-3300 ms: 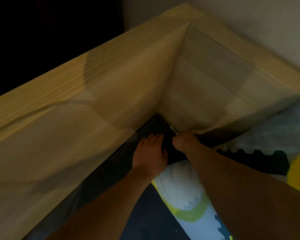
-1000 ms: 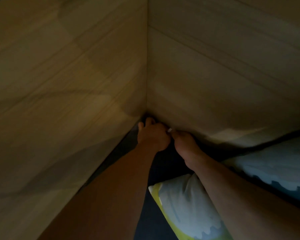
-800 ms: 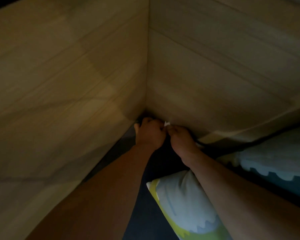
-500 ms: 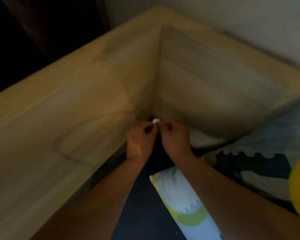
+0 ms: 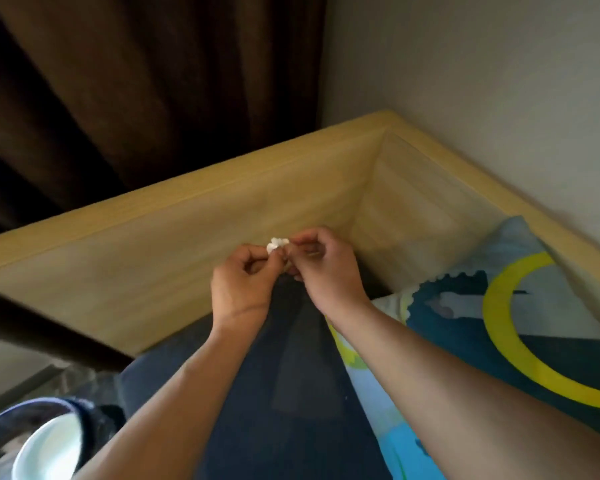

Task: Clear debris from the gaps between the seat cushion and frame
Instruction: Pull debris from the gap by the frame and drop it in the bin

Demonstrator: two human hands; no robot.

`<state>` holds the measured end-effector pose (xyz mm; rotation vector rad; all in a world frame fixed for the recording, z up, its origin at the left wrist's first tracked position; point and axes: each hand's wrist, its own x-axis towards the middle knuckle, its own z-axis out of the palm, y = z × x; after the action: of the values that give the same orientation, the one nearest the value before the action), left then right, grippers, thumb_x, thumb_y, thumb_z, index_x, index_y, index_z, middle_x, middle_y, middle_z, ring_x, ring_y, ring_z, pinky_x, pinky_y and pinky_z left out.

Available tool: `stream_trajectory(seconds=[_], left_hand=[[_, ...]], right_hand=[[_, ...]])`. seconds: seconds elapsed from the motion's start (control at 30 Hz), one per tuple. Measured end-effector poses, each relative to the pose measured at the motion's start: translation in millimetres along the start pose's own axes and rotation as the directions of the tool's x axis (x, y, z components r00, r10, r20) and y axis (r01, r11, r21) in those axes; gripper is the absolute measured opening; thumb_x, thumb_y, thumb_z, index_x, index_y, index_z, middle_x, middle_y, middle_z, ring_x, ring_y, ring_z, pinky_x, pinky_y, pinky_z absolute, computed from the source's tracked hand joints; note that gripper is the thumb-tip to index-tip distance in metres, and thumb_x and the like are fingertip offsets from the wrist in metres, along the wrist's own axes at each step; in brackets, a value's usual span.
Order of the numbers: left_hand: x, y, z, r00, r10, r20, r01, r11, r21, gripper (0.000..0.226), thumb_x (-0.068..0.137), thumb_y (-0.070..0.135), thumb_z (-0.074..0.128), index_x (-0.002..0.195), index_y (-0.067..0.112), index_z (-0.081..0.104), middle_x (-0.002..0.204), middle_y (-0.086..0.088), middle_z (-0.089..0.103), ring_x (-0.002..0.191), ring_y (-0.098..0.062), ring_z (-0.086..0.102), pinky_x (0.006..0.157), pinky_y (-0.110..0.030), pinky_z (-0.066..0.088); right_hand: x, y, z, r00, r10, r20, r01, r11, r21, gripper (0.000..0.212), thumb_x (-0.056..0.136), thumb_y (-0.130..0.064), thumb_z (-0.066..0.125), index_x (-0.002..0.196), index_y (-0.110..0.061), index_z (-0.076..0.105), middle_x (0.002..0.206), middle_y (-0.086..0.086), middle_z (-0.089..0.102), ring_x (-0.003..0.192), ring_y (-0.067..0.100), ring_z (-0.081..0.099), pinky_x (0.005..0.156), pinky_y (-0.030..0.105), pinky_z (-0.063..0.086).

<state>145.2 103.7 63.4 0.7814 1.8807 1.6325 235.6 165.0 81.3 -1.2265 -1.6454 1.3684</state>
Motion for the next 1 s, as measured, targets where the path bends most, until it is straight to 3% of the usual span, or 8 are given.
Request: stream_trajectory(seconds=[0.13, 0.2, 0.3, 0.4, 0.57, 0.67, 0.77, 1.0], left_hand=[[-41, 22, -68, 0.987, -0.017, -0.157, -0.008, 0.988, -0.155, 0.013, 0.082, 0.012, 0.069, 0.077, 0.021, 0.061, 0.074, -0.012, 0.07, 0.076, -0.033, 0.07, 0.077, -0.046, 0.058], [-56, 25, -101, 0.974, -0.036, -0.225, -0.013, 0.977, -0.213, 0.023, 0.083, 0.006, 0.068, 0.075, 0.025, 0.058, 0.065, -0.011, 0.062, 0.067, -0.031, 0.064, 0.07, -0.042, 0.056], [-78, 13, -158, 0.943, -0.112, -0.315, 0.027, 0.965, -0.26, 0.016, 0.083, 0.0, 0.066, 0.077, 0.014, 0.06, 0.056, 0.0, 0.066, 0.058, -0.011, 0.065, 0.059, -0.023, 0.055], [-95, -17, -236, 0.86, -0.256, -0.441, 0.128, 0.945, -0.3, 0.006, 0.083, 0.01, 0.069, 0.084, 0.006, 0.066, 0.066, -0.009, 0.073, 0.066, -0.025, 0.071, 0.064, -0.033, 0.059], [-112, -64, -305, 0.83, -0.391, -0.397, 0.303, 0.915, -0.267, 0.015, 0.082, 0.03, 0.071, 0.091, 0.018, 0.07, 0.08, -0.002, 0.076, 0.076, -0.018, 0.073, 0.068, -0.031, 0.061], [-111, -100, -359, 0.745, -0.509, -0.431, 0.408, 0.859, -0.309, 0.009, 0.082, 0.021, 0.071, 0.09, 0.017, 0.071, 0.088, -0.011, 0.075, 0.085, -0.026, 0.072, 0.082, -0.046, 0.058], [-107, -129, -393, 0.684, -0.571, -0.455, 0.465, 0.821, -0.331, 0.01, 0.081, 0.015, 0.07, 0.083, 0.025, 0.069, 0.09, -0.01, 0.074, 0.088, -0.024, 0.071, 0.086, -0.045, 0.056], [-92, -169, -426, 0.653, -0.676, -0.341, 0.578, 0.736, -0.352, 0.015, 0.084, 0.015, 0.06, 0.091, 0.016, 0.073, 0.095, -0.01, 0.073, 0.092, -0.023, 0.068, 0.09, -0.044, 0.054]], right_hand=[[-50, -35, 43, 0.983, -0.096, 0.156, 0.098, 0.995, -0.005, 0.006, 0.082, -0.022, 0.066, 0.083, -0.026, 0.063, 0.079, -0.007, 0.067, 0.075, 0.013, 0.067, 0.063, 0.024, 0.057], [-71, -46, 72, 0.969, -0.1, 0.225, 0.103, 0.995, -0.001, 0.005, 0.082, -0.021, 0.067, 0.084, -0.026, 0.065, 0.077, -0.008, 0.066, 0.072, 0.011, 0.066, 0.06, 0.023, 0.056], [-103, -54, 125, 0.948, -0.053, 0.314, 0.04, 0.998, 0.048, 0.011, 0.082, -0.014, 0.068, 0.078, -0.023, 0.063, 0.07, -0.006, 0.064, 0.063, 0.01, 0.062, 0.056, 0.02, 0.05], [-143, -52, 201, 0.884, 0.035, 0.466, -0.038, 0.999, -0.001, 0.003, 0.082, -0.017, 0.068, 0.08, -0.019, 0.066, 0.072, 0.0, 0.069, 0.061, 0.01, 0.065, 0.053, 0.016, 0.05], [-176, -22, 272, 0.873, 0.111, 0.475, -0.096, 0.994, -0.055, 0.007, 0.081, -0.017, 0.07, 0.082, -0.01, 0.069, 0.075, 0.009, 0.071, 0.064, 0.015, 0.065, 0.056, 0.023, 0.053], [-200, -4, 334, 0.832, 0.164, 0.53, -0.118, 0.986, -0.119, 0.004, 0.081, -0.009, 0.069, 0.08, -0.012, 0.067, 0.073, 0.003, 0.068, 0.066, 0.014, 0.063, 0.054, 0.015, 0.051], [-215, 14, 379, 0.832, 0.179, 0.525, -0.108, 0.981, -0.163, 0.016, 0.08, -0.004, 0.068, 0.074, -0.017, 0.061, 0.068, -0.003, 0.064, 0.063, 0.01, 0.06, 0.049, 0.006, 0.046], [-221, 50, 436, 0.849, 0.282, 0.447, -0.136, 0.934, -0.331, 0.012, 0.079, -0.009, 0.068, 0.074, -0.017, 0.06, 0.064, -0.007, 0.061, 0.059, 0.006, 0.058, 0.046, 0.009, 0.042]])
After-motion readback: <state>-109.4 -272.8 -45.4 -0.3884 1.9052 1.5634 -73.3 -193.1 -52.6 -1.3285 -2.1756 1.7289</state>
